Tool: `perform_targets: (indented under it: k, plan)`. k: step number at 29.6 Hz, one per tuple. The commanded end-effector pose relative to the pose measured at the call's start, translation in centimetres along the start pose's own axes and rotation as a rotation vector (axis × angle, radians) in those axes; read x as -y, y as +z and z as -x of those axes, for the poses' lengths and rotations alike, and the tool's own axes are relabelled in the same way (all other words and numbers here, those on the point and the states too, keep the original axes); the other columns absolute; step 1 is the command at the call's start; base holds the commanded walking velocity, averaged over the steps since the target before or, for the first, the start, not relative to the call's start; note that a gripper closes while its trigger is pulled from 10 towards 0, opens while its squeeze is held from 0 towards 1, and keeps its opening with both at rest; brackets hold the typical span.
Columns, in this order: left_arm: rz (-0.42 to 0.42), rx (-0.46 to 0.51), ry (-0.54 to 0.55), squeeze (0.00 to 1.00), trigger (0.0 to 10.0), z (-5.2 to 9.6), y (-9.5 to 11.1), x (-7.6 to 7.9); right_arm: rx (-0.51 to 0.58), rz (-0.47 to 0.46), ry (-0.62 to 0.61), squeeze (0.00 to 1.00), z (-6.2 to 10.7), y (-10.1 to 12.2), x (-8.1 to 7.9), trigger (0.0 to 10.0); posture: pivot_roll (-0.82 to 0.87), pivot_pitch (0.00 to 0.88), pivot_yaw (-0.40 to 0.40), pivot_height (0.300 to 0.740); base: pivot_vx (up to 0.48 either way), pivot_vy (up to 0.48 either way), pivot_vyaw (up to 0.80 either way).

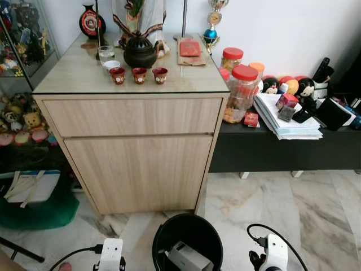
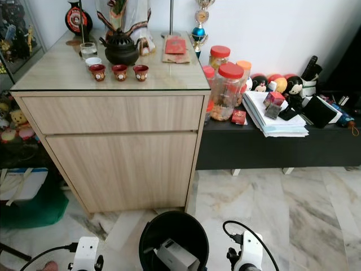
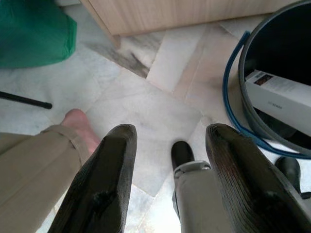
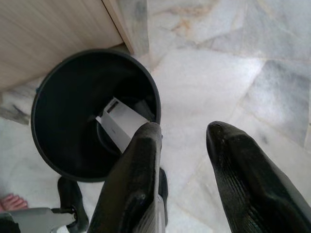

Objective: Picking trash to rubbish bin

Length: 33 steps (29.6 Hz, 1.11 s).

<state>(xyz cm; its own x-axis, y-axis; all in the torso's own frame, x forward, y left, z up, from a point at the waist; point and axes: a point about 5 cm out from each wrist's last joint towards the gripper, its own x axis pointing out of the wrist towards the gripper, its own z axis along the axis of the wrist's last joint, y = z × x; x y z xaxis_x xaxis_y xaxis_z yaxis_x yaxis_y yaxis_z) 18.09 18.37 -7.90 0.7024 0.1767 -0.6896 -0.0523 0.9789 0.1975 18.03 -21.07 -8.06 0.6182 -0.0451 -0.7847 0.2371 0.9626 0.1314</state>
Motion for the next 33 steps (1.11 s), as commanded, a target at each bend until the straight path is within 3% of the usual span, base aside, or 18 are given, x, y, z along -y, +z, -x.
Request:
perform_targets:
  k: [1,33]
  plan:
    - [0.004,-0.029,-0.006,0.0,10.0,0.21,-0.74,0.02,0.001,-0.012,-0.014,0.0,0.04,0.14,0.41,10.0,-0.03,0.013,-0.087,0.74,-0.24,0.0,0.0]
    - [0.012,-0.03,-0.018,0.0,10.0,0.3,-0.81,0.53,0.007,-0.009,-0.013,0.0,0.04,0.4,0.61,10.0,-0.04,0.014,-0.096,0.74,-0.273,0.0,0.0]
